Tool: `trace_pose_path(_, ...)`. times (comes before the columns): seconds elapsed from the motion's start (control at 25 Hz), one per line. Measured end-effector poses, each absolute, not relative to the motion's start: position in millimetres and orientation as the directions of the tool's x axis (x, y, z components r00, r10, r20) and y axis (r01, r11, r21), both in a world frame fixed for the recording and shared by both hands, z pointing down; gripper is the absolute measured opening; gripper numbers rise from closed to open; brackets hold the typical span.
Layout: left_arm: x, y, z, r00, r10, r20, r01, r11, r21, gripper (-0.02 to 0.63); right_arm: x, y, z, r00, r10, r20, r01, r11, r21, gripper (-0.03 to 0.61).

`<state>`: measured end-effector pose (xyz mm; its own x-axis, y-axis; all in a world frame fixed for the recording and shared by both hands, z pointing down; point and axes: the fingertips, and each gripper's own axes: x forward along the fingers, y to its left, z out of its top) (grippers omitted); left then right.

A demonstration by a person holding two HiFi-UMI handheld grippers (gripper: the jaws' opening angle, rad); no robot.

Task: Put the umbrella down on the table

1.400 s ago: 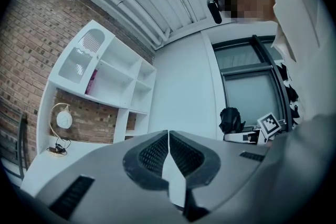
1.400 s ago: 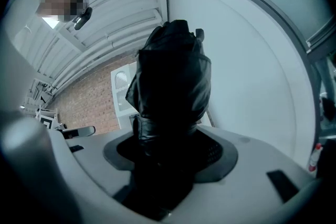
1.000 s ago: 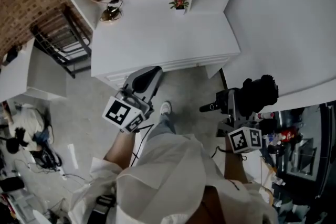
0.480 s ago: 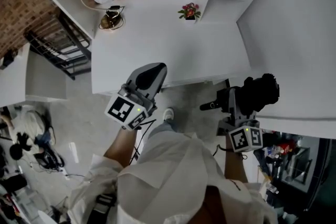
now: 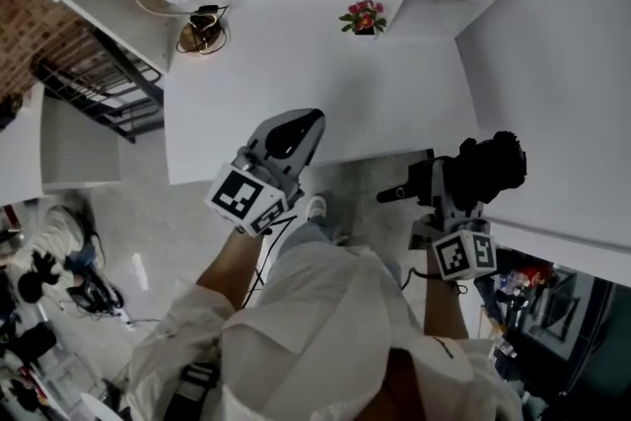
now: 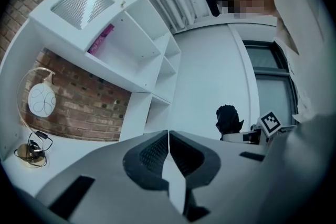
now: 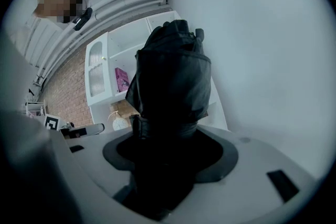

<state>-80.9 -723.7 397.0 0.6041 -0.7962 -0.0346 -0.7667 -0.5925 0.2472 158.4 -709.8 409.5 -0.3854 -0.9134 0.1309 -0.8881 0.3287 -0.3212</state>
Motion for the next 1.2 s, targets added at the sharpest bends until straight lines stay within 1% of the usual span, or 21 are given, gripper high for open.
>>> trace_pose_path(0.28,-65.3,-759.0,428.3,0.614,-0.789,0.005,-0.760,-0.590,0.272,0.031,143.0,-751.8,444.5,-0.441,-0.880,0.177,-0.868,0.368,-0.335,0.270)
trace_pose_path(0.68,-54.4,-798.6,469.4,0.594,-0.801,0.073,-0.778,-0.549,0.305,0.031,117.8,-803.5,485.6,-0.542,-0.806,0.239,-0.820,0.444,-0.362,0.270)
trace_pose_path(0.88,-37.2,-821.3,491.4,0.606,-0.789,0.103,-0.771,-0.550,0.322,0.031,112.6,-824.2,519.1,-0.570,-0.757,0.320,-0.807,0.442,-0.392,0.270)
trace_pose_path(1.2,-13.5,-854.4,530.0,0.595,-0.789,0.153,-0.779,-0.519,0.352,0.031,111.3,-853.3,583.5,-0.595,-0.659,0.461,-0.803,0.459,-0.380,0.272)
